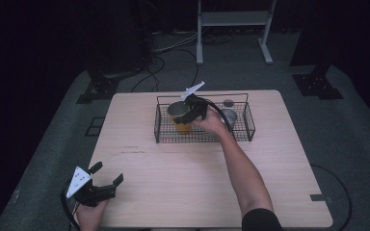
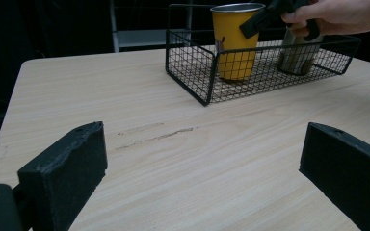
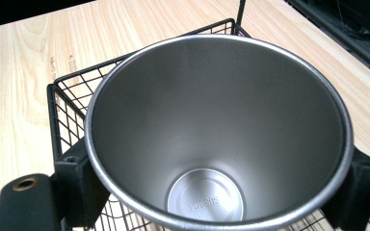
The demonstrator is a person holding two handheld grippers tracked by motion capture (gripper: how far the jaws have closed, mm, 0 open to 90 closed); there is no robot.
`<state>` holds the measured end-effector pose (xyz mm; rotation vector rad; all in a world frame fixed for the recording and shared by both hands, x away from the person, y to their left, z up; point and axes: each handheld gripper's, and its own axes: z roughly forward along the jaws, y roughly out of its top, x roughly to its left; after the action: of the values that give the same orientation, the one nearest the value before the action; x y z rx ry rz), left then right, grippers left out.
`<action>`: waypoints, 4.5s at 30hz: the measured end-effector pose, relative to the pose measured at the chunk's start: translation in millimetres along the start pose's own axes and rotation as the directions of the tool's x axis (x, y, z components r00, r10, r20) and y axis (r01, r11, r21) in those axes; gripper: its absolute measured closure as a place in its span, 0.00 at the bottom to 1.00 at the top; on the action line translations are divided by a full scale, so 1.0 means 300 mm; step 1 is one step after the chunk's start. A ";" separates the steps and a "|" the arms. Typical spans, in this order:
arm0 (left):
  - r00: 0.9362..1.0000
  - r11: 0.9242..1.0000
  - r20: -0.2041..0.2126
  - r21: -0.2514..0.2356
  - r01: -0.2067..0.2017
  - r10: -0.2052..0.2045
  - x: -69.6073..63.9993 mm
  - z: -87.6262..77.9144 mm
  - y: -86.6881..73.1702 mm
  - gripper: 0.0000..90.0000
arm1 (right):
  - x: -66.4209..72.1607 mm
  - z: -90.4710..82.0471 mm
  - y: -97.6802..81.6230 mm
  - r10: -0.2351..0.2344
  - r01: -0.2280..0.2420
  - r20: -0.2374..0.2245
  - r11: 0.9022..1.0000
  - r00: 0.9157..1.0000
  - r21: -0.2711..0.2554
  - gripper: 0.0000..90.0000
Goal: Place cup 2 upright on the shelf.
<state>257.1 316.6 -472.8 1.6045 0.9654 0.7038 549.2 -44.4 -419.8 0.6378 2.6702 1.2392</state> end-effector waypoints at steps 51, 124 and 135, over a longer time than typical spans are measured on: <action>1.000 1.000 0.001 -0.003 -0.001 0.001 -0.002 0.006 0.004 0.02 | 0.021 -0.061 0.013 0.014 -0.014 0.022 0.999 1.000 -0.030 0.03; 1.000 1.000 0.004 0.020 -0.006 0.006 -0.021 0.007 -0.007 0.02 | 0.118 -0.414 -0.163 0.041 -0.049 -0.043 0.977 0.998 -0.209 0.05; 1.000 1.000 0.005 0.026 -0.012 0.012 -0.022 0.016 -0.005 0.02 | 0.125 -0.468 -0.226 0.065 -0.072 -0.036 0.972 0.997 -0.222 0.06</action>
<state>257.4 308.7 -475.1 1.6349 0.9656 0.6982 453.3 -165.4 -376.8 0.6876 2.4983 1.5491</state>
